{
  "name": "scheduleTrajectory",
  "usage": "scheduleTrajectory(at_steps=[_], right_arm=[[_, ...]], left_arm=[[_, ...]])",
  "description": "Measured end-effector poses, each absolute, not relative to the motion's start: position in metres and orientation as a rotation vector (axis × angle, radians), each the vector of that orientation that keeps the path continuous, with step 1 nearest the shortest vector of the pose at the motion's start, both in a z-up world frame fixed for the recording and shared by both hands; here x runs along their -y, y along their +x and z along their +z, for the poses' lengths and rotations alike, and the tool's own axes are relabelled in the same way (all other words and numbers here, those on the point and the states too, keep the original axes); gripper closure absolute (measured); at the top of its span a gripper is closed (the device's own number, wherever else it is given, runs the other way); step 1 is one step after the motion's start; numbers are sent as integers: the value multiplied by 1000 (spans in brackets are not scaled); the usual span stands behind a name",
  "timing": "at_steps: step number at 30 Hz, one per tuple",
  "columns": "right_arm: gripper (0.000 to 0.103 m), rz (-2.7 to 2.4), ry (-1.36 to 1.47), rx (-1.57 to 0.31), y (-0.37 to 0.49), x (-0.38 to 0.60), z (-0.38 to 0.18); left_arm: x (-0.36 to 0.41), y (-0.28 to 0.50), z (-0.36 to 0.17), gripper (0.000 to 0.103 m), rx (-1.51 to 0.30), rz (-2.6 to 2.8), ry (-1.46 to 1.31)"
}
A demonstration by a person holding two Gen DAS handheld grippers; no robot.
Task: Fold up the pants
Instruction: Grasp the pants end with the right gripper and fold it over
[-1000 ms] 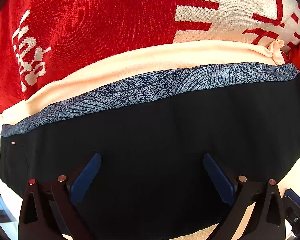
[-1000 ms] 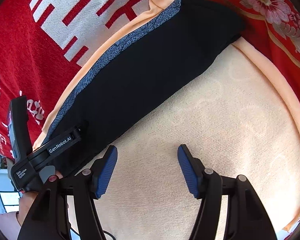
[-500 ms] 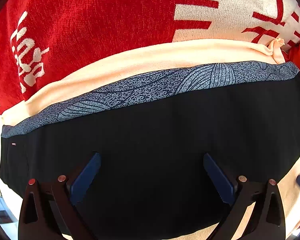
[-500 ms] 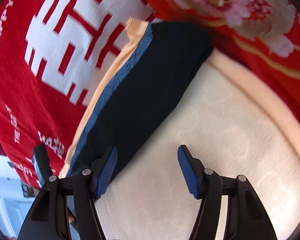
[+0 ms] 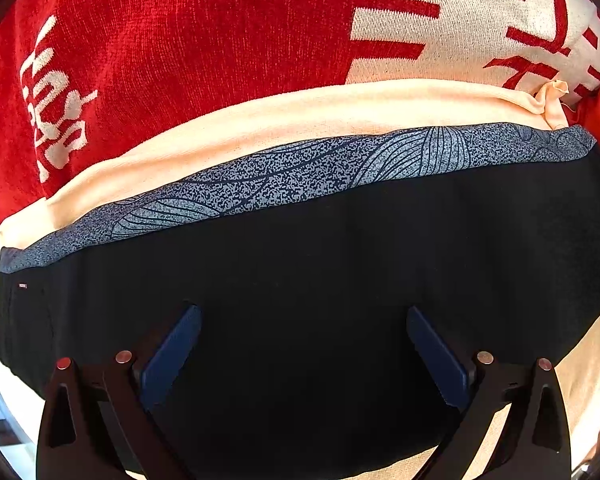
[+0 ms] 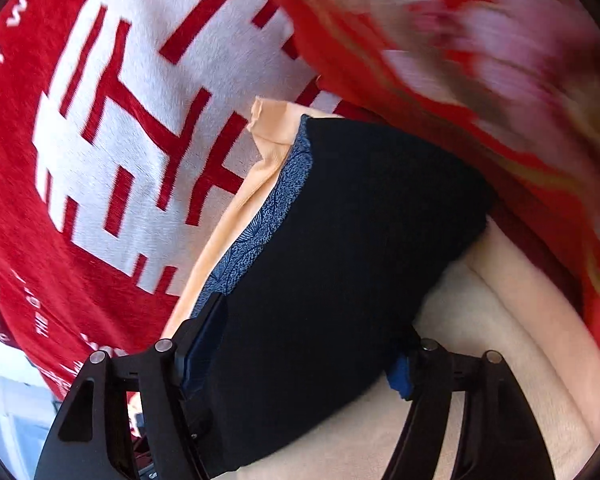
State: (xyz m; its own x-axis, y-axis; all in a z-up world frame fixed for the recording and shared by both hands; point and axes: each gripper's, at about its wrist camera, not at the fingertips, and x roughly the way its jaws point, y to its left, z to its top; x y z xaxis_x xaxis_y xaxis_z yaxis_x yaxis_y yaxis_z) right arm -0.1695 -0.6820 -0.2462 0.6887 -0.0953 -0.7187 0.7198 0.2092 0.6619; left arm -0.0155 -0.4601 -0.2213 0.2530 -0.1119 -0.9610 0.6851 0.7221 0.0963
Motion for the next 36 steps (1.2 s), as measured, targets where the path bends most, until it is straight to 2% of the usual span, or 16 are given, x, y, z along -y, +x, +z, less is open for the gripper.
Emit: scheduleTrajectory(at_steps=[1, 2, 3, 4, 6, 7, 12, 15, 18, 26, 32, 36], right_arm=[[42, -646, 1242, -655, -168, 684, -245], [70, -676, 1237, -697, -168, 686, -243], [85, -692, 1237, -720, -170, 689, -243], [86, -678, 1244, -716, -173, 690, -240], [88, -661, 1181, -736, -170, 688, -228], [89, -652, 1145, -741, -168, 687, -221], [89, -606, 1043, -714, -159, 677, -187], [89, -587, 1011, -742, -152, 671, -181], [89, -577, 936, -754, -143, 663, -169], [89, -504, 732, -787, -104, 616, -127], [89, -481, 564, -836, -71, 567, -107], [89, -453, 463, -888, -43, 524, -110]], left_arm=[[460, -13, -221, 0, -1214, -590, 571], [460, -11, -221, 0, -1226, -594, 570], [460, -8, -218, 2, -1243, -589, 561], [460, -7, -215, 17, -1250, -591, 549], [464, -7, -204, 34, -1260, -632, 534], [469, -12, -197, 34, -1247, -665, 538], [498, -32, -179, 34, -1159, -795, 527], [515, -39, -217, 32, -1239, -812, 572], [514, -45, -219, 30, -1148, -824, 556], [508, -21, -225, 24, -1207, -915, 467], [482, 15, -211, 23, -1256, -958, 409], [427, 58, -197, 23, -1214, -846, 408]])
